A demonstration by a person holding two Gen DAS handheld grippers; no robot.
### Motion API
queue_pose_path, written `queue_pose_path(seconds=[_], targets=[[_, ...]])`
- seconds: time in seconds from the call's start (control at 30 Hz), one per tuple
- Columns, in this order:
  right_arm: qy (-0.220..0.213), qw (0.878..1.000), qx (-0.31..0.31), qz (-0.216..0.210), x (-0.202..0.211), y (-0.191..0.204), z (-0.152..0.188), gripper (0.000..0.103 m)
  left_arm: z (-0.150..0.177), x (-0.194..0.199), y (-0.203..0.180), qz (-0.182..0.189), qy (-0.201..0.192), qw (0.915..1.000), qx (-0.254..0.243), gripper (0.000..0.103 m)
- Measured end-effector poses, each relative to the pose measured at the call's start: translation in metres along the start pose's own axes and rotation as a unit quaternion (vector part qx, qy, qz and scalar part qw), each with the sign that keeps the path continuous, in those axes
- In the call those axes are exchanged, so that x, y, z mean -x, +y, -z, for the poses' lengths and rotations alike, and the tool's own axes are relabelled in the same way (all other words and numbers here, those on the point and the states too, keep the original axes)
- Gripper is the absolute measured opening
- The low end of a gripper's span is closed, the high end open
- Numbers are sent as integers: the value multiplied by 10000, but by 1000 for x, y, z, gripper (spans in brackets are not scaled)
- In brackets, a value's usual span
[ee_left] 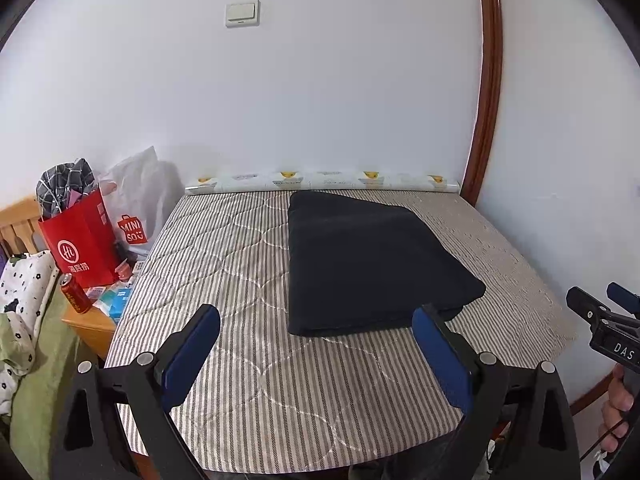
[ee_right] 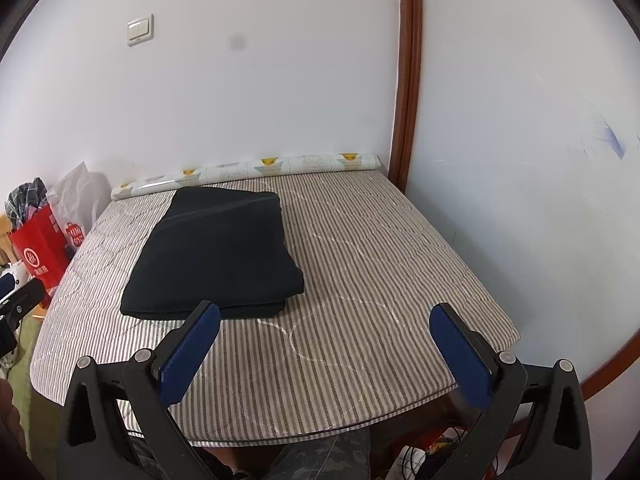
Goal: Fold small clothes
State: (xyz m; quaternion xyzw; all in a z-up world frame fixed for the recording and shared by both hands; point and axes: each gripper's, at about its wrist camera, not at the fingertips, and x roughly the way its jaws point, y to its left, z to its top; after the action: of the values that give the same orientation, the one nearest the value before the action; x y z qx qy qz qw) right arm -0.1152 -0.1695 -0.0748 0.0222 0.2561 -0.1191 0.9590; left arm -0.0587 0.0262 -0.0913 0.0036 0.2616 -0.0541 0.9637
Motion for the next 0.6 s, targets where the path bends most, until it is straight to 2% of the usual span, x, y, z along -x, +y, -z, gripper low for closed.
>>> queue_pose_path(seconds=[0.6], targets=[[68, 10000, 50, -15, -10, 4, 1, 103, 2, -8, 12, 3, 88, 9998, 171, 97]])
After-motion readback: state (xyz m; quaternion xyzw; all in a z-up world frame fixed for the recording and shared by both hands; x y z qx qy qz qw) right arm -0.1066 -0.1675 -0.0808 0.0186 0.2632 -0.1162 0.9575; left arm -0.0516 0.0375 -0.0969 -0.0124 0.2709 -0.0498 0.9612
